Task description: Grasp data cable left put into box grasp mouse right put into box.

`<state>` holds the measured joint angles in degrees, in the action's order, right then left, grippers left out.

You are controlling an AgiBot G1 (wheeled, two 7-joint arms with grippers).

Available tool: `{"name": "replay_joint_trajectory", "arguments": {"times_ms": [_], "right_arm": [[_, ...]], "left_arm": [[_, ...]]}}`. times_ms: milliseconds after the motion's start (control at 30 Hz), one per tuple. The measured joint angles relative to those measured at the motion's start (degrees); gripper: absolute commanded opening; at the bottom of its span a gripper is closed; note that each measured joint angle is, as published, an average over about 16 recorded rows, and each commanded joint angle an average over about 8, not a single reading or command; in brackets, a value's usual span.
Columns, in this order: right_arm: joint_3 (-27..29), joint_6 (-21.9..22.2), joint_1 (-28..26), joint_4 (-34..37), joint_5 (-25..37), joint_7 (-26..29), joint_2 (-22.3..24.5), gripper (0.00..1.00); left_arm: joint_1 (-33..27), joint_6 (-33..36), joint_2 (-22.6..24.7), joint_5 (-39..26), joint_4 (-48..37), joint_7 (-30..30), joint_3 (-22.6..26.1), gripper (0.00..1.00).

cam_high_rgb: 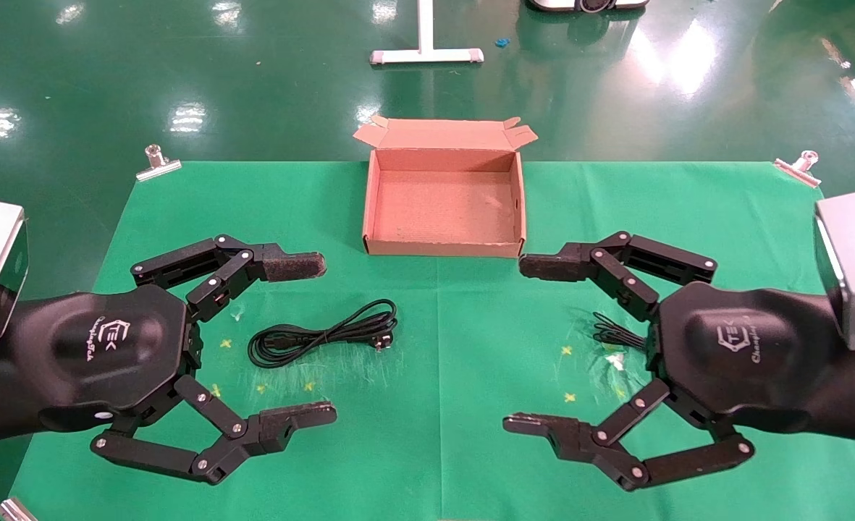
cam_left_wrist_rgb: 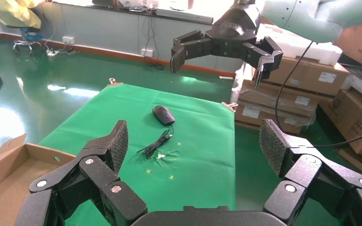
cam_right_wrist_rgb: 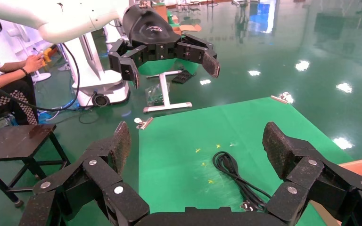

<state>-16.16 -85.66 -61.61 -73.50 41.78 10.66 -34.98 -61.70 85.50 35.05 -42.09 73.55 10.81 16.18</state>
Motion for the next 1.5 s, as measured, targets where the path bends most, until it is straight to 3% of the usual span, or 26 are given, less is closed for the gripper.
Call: {"name": "replay_joint_trajectory", "arguments": {"times_ms": [800, 967, 1167, 1500], "right_arm": [[0.0, 0.0, 0.0, 0.0, 0.1, 0.0, 0.0, 1.0], [-0.8, 1.0, 0.1, -0.7, 3.6, -0.7, 0.8, 1.0], [-2.8, 4.4, 0.1, -2.2, 12.2, -0.8, 2.1, 1.0], [-5.8, 10.8, -0.4, -4.0, 25.8, 1.2, 4.2, 1.0]], "left_arm": [[0.0, 0.0, 0.0, -0.1, 0.0, 0.0, 0.0, 1.0], [-0.3, -0.2, -0.6, -2.8, 0.4, 0.7, 1.2, 1.0], [-2.6, -0.8, -0.9, -11.9, 1.5, 3.5, 4.8, 1.0], [-11.1, -4.3, 3.9, -38.2, 1.2, 10.7, 14.8, 1.0]]}}
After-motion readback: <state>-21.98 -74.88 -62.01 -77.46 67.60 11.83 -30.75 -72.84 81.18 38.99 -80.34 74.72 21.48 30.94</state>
